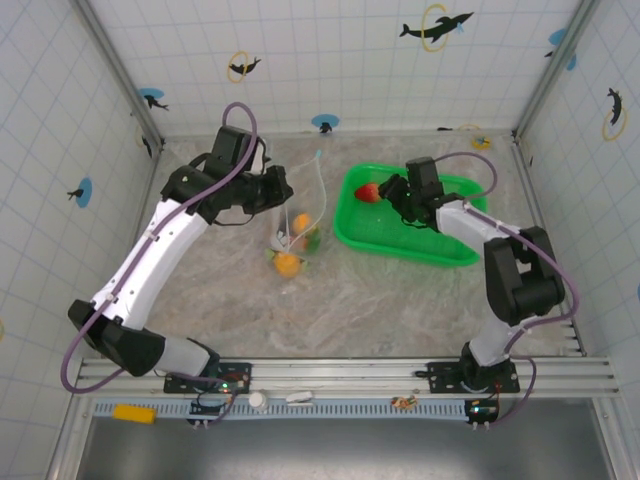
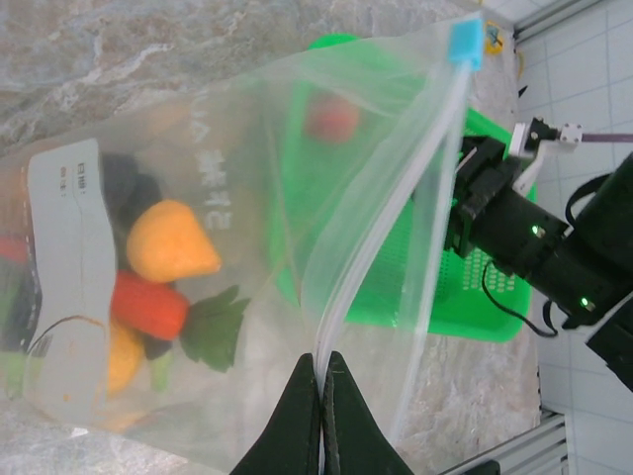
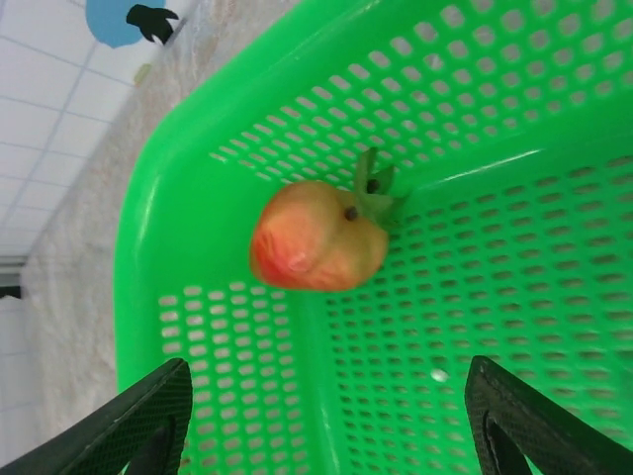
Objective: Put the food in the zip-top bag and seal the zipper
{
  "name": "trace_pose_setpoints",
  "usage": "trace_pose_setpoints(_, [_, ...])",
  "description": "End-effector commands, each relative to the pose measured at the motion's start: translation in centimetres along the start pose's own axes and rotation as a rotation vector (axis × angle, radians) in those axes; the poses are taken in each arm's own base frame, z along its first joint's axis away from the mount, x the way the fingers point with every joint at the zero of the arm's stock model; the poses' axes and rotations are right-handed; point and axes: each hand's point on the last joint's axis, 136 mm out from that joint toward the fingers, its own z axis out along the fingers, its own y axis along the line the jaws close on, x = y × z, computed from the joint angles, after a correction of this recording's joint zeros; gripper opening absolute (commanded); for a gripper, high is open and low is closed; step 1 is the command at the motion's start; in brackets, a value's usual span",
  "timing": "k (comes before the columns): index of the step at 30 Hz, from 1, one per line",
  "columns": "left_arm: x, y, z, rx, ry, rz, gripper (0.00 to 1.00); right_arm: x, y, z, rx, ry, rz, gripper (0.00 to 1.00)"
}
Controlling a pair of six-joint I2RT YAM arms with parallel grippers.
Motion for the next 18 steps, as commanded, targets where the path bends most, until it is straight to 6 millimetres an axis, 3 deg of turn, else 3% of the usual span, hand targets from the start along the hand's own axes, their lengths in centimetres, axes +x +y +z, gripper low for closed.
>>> trace_pose_setpoints(1, [0.6,0.3,-0.6,0.002,0.007,0.006,0.00,-1.3,2.1,1.9,-0.090,-0.031,0.137,0.77])
trace_pose_setpoints(14, [1.7,1.3,-0.8,-0.014,0.012,0.010,0.00,-2.2,2.2,7.5,-0.146,-0.073,0.277,0.75])
trace_pose_setpoints(18, [2.0,2.0,-0.7,-0.040,0.017,0.019,0.00,-2.1,1.2,8.6,-0.119,-0.069,0.308,0.73])
